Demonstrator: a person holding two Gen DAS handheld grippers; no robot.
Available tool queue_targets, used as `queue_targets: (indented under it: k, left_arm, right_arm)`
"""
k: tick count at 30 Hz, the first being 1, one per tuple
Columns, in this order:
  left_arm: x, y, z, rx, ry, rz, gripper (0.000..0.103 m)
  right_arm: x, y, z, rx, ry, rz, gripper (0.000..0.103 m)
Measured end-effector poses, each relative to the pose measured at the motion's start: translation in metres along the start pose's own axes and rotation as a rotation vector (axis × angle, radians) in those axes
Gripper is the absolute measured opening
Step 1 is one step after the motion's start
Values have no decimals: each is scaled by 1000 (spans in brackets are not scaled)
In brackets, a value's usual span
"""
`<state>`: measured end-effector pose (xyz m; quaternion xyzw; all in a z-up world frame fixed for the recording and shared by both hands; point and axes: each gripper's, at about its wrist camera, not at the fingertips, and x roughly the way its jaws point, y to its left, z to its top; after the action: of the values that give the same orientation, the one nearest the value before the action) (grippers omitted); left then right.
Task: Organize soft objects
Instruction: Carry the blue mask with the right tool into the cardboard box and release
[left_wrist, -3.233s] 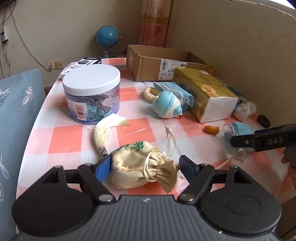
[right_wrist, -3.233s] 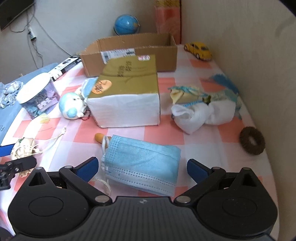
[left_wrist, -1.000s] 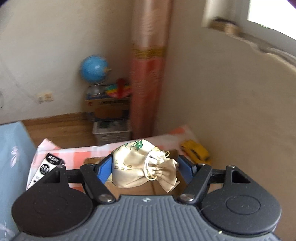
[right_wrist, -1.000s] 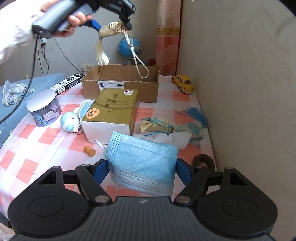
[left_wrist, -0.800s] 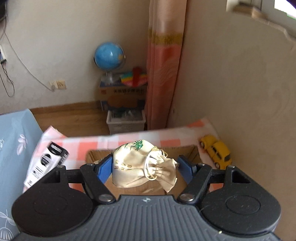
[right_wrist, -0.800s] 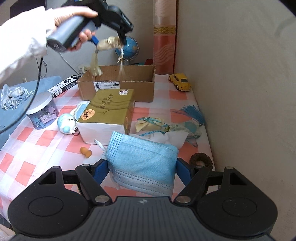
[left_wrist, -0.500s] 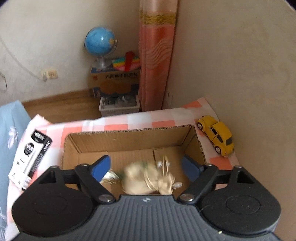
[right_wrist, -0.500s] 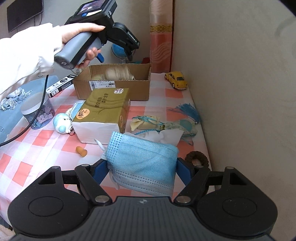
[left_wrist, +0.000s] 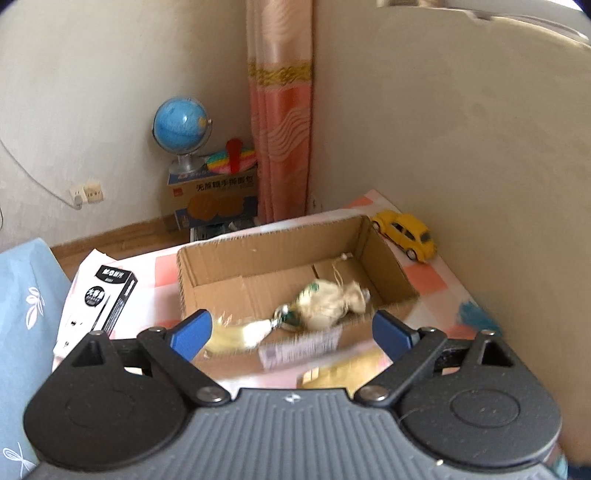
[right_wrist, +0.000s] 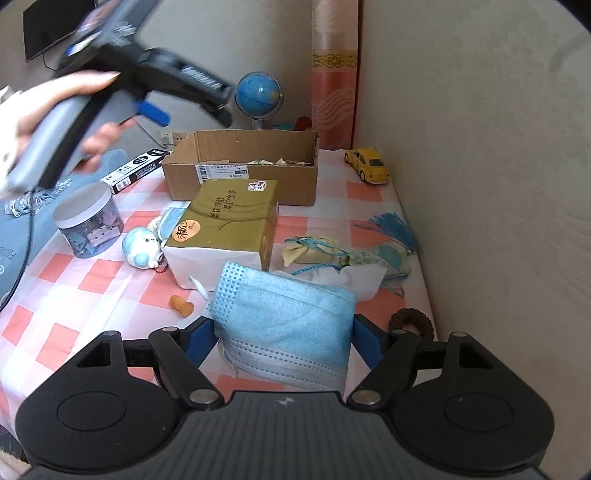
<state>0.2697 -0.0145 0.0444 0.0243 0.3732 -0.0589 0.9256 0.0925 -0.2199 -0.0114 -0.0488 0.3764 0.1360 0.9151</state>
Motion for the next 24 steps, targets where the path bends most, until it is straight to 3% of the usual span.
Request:
queue_targets:
  k: [8,16,24]
  left_arm:
    - [-47,6,-60,26,-5,-100,95]
    - [-68,14,-98,-32,-34,-94,96]
    - [-72,23,-116,-97,-66,-82,96]
  right_arm:
    - [2,1,9,-6,-3,-21,81]
    - [12,6,38,-36,-29,-36,81]
    - [34,8,86,-32,-67,-2,81]
